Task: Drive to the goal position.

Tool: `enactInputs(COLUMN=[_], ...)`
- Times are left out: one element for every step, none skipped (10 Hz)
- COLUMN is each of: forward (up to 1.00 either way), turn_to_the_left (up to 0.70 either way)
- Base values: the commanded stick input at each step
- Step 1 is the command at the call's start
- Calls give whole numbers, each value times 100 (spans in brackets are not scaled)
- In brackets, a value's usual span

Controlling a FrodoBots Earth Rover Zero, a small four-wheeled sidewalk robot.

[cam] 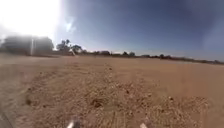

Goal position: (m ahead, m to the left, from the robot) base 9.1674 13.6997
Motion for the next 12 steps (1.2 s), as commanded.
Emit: enactInputs(forward=[70,70,70,70,70,70,70,70,70,70,70,70], turn_to_the_left=[0,0,0,0,0,0,0,0,0,0,0,0])
